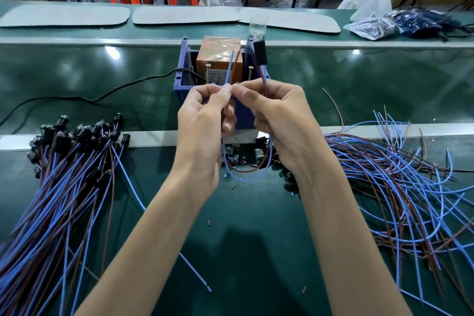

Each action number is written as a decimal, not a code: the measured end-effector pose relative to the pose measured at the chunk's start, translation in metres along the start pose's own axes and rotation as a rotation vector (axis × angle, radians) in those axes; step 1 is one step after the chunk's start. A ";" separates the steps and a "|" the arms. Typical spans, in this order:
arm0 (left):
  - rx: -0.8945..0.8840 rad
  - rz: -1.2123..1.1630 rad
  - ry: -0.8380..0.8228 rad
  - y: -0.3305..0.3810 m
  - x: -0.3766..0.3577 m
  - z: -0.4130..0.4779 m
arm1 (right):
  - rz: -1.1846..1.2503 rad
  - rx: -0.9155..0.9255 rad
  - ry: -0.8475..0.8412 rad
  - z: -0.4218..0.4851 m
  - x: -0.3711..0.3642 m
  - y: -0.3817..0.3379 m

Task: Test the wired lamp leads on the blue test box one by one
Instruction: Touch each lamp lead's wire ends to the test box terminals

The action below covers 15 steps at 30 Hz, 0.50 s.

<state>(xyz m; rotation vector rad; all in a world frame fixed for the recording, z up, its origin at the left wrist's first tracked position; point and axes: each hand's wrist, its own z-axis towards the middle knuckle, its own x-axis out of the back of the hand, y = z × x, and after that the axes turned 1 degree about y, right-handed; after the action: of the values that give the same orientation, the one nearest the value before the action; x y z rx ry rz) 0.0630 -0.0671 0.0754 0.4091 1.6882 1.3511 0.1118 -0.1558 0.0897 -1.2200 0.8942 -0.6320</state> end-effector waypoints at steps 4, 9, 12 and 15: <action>-0.003 -0.008 -0.029 -0.001 0.001 0.000 | -0.117 -0.012 0.055 0.004 0.001 0.003; 0.001 -0.053 -0.051 0.000 0.002 0.000 | -0.090 -0.023 0.037 0.002 0.003 0.001; 0.006 -0.072 -0.077 0.000 0.001 0.000 | -0.085 -0.014 0.017 0.002 0.003 0.001; -0.005 -0.066 -0.094 0.001 0.001 0.000 | -0.053 -0.012 0.001 0.003 0.005 0.000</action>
<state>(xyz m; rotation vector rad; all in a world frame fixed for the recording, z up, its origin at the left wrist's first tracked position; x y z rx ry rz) 0.0617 -0.0661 0.0752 0.4045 1.6065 1.2688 0.1165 -0.1584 0.0884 -1.2581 0.8698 -0.6703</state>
